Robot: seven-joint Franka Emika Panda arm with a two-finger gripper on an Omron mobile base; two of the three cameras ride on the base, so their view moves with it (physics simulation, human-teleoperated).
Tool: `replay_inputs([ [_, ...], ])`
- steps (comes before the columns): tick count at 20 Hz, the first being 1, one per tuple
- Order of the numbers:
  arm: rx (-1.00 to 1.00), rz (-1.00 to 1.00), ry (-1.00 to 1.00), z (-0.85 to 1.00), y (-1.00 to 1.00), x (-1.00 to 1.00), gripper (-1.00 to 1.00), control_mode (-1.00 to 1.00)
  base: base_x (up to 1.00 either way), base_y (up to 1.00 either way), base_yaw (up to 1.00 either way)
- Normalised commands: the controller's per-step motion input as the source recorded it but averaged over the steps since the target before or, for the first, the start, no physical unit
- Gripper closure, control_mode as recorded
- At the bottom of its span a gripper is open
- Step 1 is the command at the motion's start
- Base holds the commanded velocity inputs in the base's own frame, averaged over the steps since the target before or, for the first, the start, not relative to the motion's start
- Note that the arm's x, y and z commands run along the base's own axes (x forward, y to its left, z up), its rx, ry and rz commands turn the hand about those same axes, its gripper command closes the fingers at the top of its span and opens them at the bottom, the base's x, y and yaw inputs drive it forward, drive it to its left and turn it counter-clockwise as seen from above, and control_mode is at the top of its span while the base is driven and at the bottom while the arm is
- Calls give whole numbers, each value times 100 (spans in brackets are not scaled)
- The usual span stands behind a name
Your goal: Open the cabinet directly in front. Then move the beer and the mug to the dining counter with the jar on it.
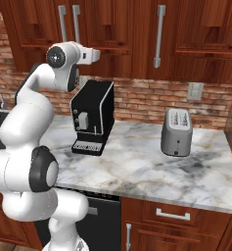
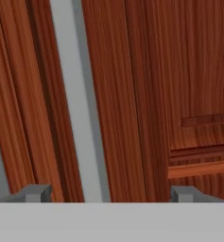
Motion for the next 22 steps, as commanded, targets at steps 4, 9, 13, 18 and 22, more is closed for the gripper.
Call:
replay_inputs([
  [4, 2, 0, 0, -39, 0, 100, -100, -100, 0, 0, 0],
  [9, 0, 0, 0, -20, 0, 98, 100, -100, 0, 0, 0],
  [13, 0, 0, 0, -7, 1, 47, 100, -100, 0, 0, 0],
  [18, 0, 0, 0, 0, 0, 1, 100, -100, 0, 0, 0],
  [22, 0, 0, 0, 0, 0, 0, 100, -100, 0, 0, 0],
])
